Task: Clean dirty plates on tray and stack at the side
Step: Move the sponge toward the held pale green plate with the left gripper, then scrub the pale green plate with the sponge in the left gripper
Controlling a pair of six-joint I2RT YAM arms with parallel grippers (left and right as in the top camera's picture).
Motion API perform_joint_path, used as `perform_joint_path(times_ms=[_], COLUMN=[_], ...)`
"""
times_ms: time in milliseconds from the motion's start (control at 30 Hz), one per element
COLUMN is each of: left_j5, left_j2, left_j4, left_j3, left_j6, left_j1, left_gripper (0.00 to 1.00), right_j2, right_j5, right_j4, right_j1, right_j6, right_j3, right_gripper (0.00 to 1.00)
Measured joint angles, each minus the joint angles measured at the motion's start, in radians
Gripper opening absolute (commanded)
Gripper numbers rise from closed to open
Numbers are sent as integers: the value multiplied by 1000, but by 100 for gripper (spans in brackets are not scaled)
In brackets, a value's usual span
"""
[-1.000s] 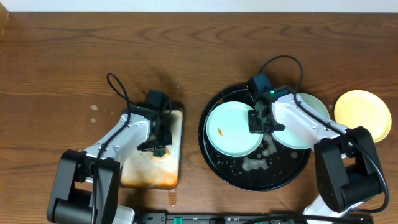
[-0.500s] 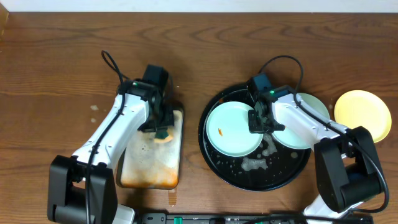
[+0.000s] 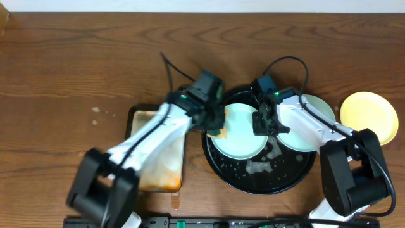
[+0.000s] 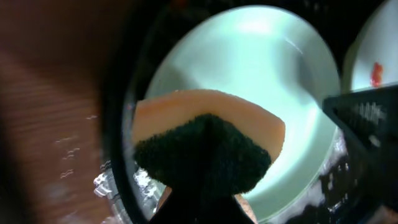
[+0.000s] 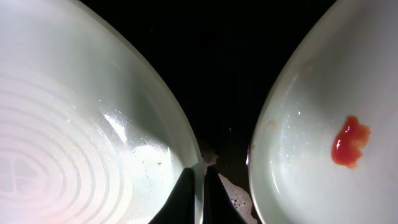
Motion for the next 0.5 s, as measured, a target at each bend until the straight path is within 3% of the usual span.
perform_joint_path(times_ms=[200, 500], left_j5=[50, 59], left_j2=[158, 173], left_j4=[135, 203], left_j3=[0, 0], left_j6=[-96, -151], left_j1=[-51, -127], left_gripper=[8, 8], right_j2=[0, 0], right_j5=[7, 9], right_j4=[-3, -4], right_j1=[0, 0], right_j6=[0, 0], right_j3=[0, 0], right_gripper=[1, 1])
